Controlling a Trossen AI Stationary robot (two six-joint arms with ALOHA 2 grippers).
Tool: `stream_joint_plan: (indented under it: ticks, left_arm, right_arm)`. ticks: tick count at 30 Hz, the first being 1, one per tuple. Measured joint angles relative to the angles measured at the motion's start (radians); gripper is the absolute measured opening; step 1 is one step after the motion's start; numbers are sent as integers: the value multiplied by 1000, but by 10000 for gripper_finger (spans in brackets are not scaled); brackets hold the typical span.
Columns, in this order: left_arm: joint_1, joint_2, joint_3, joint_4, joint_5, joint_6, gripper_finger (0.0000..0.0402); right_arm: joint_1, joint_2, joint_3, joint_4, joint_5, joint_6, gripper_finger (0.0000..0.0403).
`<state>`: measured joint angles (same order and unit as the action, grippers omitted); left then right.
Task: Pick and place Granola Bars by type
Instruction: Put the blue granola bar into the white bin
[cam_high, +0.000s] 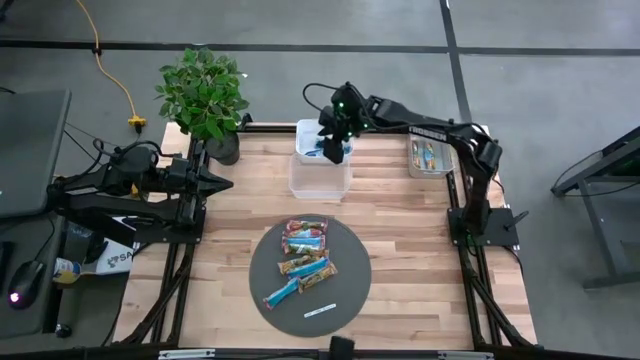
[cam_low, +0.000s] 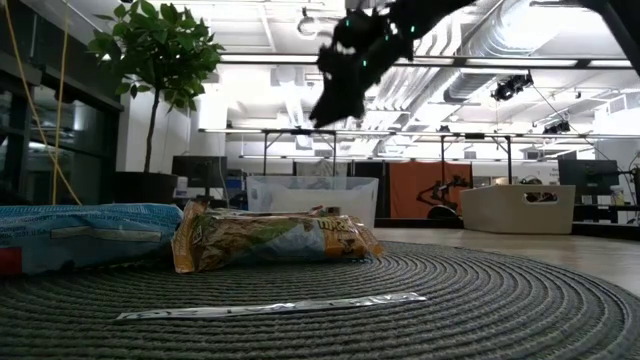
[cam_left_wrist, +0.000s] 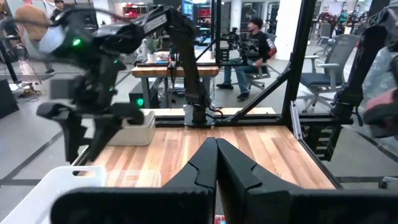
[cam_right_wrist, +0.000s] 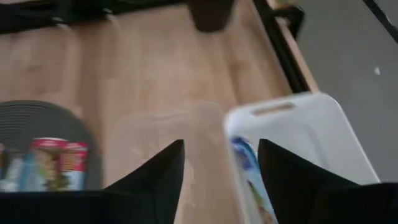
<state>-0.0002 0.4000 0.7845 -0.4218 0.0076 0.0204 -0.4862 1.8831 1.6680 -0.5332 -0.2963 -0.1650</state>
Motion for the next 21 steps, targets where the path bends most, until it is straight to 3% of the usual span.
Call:
stream_joint_plan:
  ticks: [5, 12, 16, 21]
  left_arm:
    - [0, 0, 0, 0, 0, 0, 1]
    - [0, 0, 0, 0, 0, 0, 1]
    - [0, 0, 0, 0, 0, 0, 1]
    - [0, 0, 0, 0, 0, 0, 1]
  right_arm:
    - [96, -61, 0, 0, 1, 0, 211]
    - [282, -112, 0, -1, 40, 6, 209]
    - [408, -112, 0, -11, 104, 5, 209]
    - [553, -105, -31, 5, 282, -29, 209]
